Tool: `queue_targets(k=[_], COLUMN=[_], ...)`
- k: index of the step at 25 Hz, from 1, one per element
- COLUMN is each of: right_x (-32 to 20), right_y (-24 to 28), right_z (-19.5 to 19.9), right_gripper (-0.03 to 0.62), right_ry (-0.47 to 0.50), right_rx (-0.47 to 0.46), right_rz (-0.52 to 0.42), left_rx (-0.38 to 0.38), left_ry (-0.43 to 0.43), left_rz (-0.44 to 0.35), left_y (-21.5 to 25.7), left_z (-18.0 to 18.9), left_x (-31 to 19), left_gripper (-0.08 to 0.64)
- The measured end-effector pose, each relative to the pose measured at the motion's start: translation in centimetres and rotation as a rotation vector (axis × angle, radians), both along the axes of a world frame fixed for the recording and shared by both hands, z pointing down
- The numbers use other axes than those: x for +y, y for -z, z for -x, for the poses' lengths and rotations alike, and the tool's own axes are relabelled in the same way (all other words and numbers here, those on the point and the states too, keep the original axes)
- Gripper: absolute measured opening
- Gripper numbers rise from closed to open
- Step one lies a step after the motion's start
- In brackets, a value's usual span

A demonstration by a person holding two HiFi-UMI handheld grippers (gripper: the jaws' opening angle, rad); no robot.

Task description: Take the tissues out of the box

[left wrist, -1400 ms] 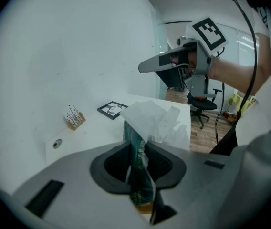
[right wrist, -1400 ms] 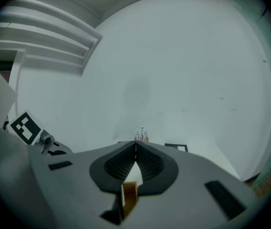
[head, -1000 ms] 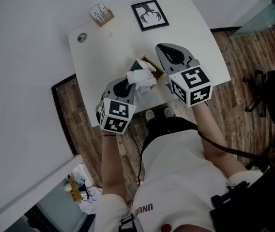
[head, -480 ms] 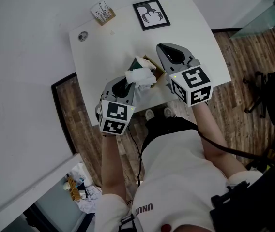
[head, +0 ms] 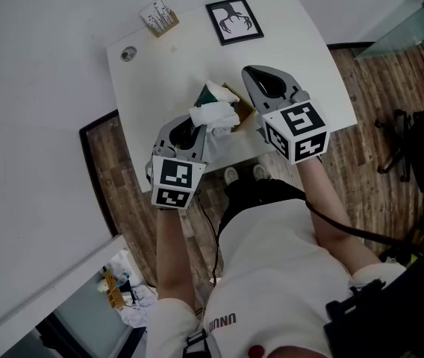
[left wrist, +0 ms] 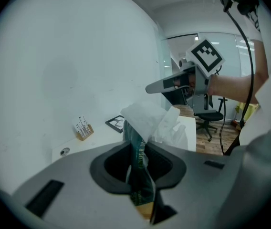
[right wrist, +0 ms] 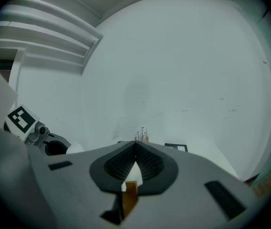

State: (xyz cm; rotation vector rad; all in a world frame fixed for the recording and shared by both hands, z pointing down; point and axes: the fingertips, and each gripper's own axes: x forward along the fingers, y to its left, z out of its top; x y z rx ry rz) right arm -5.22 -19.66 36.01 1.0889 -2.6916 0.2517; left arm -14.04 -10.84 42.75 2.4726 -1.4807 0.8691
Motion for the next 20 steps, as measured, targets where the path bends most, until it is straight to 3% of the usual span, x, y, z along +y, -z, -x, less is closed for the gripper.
queue_targets(k=[20], right_x=[0.0], right_y=[-0.1], right_z=[0.1], right_gripper=[0.018], right_ry=[0.003], right_rx=[-0.003], right_rz=[0.004], left_rx=[0.096], left_ry=[0.066], left_rz=[-0.08], left_y=[2.1], left_z=[1.5], left_x=[0.0], left_gripper=[0.08])
